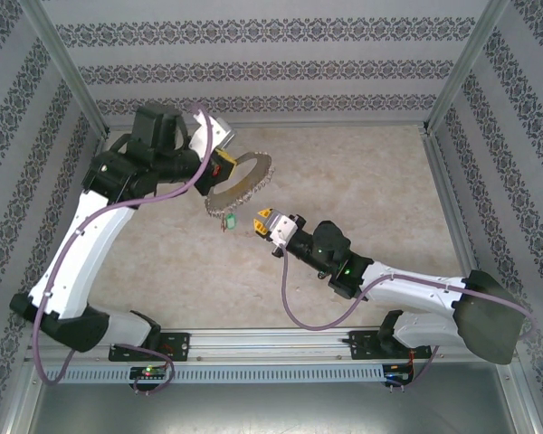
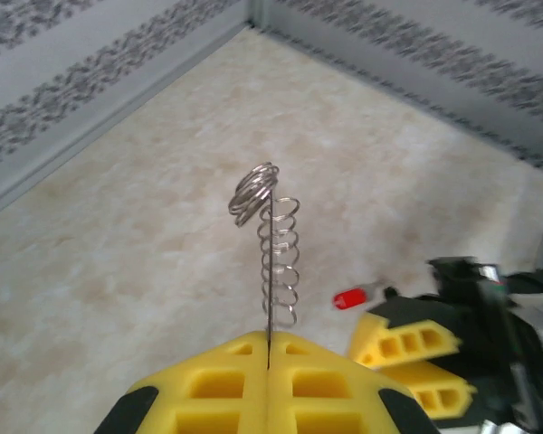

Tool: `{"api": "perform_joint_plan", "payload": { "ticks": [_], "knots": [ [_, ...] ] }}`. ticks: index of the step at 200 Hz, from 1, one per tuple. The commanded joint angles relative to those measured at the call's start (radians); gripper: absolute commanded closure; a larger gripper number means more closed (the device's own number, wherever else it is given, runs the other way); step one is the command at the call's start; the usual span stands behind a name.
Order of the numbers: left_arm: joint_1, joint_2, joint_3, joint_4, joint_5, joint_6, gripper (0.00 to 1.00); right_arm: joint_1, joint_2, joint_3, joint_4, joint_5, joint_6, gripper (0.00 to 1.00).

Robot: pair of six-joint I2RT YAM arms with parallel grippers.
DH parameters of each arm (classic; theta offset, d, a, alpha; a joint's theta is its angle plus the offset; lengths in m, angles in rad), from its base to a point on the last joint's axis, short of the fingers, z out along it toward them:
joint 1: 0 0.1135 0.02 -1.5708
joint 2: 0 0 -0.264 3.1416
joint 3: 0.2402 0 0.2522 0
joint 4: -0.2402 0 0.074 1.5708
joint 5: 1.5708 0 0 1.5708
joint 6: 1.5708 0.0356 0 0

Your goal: Put the keys on the keyring

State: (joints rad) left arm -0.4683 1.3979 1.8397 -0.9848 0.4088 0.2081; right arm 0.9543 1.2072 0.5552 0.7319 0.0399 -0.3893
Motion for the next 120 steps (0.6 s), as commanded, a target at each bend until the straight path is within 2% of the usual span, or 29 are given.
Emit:
{"api": "perform_joint_plan", "payload": {
  "ticks": [1, 22, 39, 48, 65, 78, 87, 98, 108, 120],
  "knots": [
    [-0.116, 0.049, 0.096, -0.172, -0.348, 0.006, 1.0, 0.016, 0.013, 0.003, 0.082, -0.001, 0.035, 0.8],
    [-0.171, 0.139, 0.194, -0.273, -0.465, 0.029, 1.0, 0.026, 0.042, 0.008, 0.111, 0.007, 0.041, 0.8],
    [-0.188, 0.149, 0.194, -0.245, -0.517, 0.031, 1.0, 0.03, 0.056, 0.005, 0.135, 0.013, 0.049, 0.8],
    [-0.182, 0.134, 0.176, -0.206, -0.48, 0.027, 1.0, 0.031, 0.061, 0.002, 0.145, 0.019, 0.058, 0.8],
    [-0.18, 0.103, 0.243, -0.133, -0.308, -0.053, 1.0, 0.03, 0.058, -0.007, 0.153, 0.03, 0.067, 0.8],
    [-0.15, 0.061, 0.13, -0.027, -0.377, -0.036, 1.0, 0.03, 0.048, -0.019, 0.157, 0.039, 0.075, 0.79],
    [-0.12, 0.097, 0.153, -0.102, -0.398, -0.028, 1.0, 0.031, 0.049, -0.029, 0.169, 0.055, 0.073, 0.79],
    [-0.115, 0.145, 0.245, -0.189, -0.281, -0.029, 1.0, 0.031, 0.044, -0.037, 0.173, 0.055, 0.059, 0.79],
    [-0.115, 0.125, 0.213, -0.134, -0.183, -0.039, 1.0, 0.031, 0.024, -0.039, 0.154, 0.048, 0.063, 0.79],
    [-0.116, 0.082, 0.144, -0.068, -0.13, -0.035, 1.0, 0.031, 0.013, -0.046, 0.157, 0.048, 0.066, 0.79]
  ]
}}
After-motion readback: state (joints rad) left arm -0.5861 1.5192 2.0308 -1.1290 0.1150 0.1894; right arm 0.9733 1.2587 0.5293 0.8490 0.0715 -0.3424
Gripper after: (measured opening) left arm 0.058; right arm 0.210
